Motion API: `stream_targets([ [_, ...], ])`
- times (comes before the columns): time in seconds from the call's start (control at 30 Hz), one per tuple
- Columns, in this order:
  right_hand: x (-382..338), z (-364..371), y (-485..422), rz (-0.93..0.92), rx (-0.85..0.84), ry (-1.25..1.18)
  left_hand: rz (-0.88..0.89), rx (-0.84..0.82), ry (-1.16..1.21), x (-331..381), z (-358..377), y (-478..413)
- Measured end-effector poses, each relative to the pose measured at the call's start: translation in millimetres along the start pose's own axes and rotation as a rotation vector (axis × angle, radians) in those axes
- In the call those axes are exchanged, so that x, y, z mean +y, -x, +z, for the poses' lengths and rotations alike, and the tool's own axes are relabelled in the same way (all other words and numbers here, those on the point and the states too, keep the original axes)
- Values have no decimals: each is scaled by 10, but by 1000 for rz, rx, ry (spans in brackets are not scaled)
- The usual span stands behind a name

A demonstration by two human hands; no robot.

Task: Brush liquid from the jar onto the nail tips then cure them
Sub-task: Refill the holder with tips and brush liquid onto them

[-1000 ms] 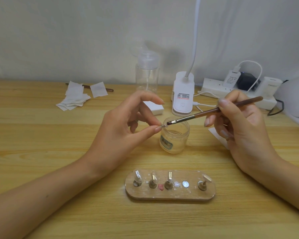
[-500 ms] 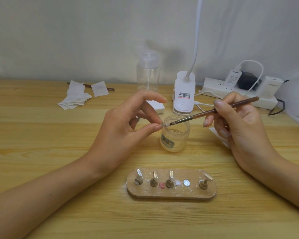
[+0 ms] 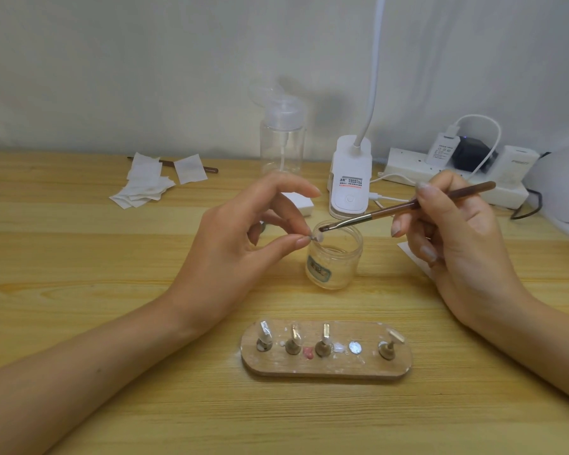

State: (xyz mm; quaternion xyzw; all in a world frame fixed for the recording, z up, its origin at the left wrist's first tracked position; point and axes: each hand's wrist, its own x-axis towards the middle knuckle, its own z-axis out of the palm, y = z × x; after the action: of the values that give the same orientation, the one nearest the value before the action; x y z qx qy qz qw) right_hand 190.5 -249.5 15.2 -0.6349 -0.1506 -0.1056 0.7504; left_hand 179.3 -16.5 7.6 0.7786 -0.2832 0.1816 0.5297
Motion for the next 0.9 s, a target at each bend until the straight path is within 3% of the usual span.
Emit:
stream_targets([
  [0.2,-7,2,3,38,29,51,-11,2,1,18,-1,6],
  [0.4,-7,22,7,-21,-33,9,-9,5,8,25,-1,5],
  [0.63,-11,5,14,-59,22,17,-16,14,4,34,1,6],
  [0.9,-13,32,30,-129,-58,33,-21,8,-2,28,5,3],
])
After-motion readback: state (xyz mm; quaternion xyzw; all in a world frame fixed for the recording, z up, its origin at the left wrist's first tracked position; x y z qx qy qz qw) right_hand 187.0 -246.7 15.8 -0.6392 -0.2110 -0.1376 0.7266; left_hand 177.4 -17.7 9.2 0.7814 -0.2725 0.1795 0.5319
